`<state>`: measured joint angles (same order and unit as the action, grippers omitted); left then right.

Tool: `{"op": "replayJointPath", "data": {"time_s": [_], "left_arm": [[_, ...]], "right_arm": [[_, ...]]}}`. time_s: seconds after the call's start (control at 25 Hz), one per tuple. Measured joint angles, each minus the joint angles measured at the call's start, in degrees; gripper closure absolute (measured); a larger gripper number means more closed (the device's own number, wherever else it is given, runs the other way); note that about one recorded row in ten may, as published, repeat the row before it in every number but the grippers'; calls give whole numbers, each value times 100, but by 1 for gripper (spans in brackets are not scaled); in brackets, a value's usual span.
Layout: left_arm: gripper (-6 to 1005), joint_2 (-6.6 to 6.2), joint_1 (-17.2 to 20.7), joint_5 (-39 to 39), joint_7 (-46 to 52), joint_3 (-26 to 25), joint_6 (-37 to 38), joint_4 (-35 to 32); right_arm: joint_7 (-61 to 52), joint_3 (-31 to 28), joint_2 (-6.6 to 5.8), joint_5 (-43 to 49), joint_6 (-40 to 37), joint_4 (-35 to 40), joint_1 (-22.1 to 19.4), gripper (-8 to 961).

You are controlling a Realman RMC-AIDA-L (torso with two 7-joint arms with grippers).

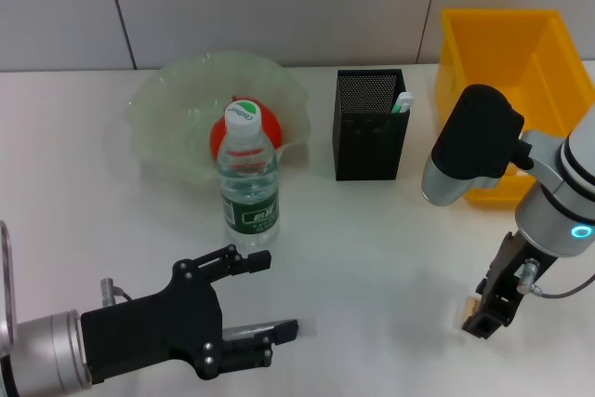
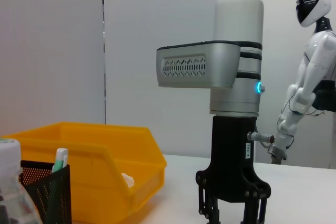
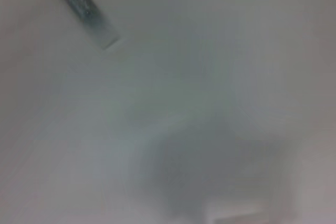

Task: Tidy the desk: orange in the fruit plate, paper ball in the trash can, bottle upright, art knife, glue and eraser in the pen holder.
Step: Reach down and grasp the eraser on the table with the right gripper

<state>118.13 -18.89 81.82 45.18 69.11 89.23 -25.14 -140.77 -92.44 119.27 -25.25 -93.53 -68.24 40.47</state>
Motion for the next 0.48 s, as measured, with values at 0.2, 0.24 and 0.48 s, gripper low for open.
{"op": "replayJointPath", "data": {"time_s": [0.2, 0.24, 0.48], "left_arm": [[186, -1, 6, 1, 0, 6, 0, 0], [186, -1, 6, 1, 0, 6, 0, 0], [186, 7, 8, 1, 0, 7, 0, 0]], "right_arm": [[-1, 27, 0, 0, 66, 103, 19, 433], [-1, 27, 0, -1, 70, 113, 23, 436], [4, 60, 0, -7, 120, 153, 30, 452]]}}
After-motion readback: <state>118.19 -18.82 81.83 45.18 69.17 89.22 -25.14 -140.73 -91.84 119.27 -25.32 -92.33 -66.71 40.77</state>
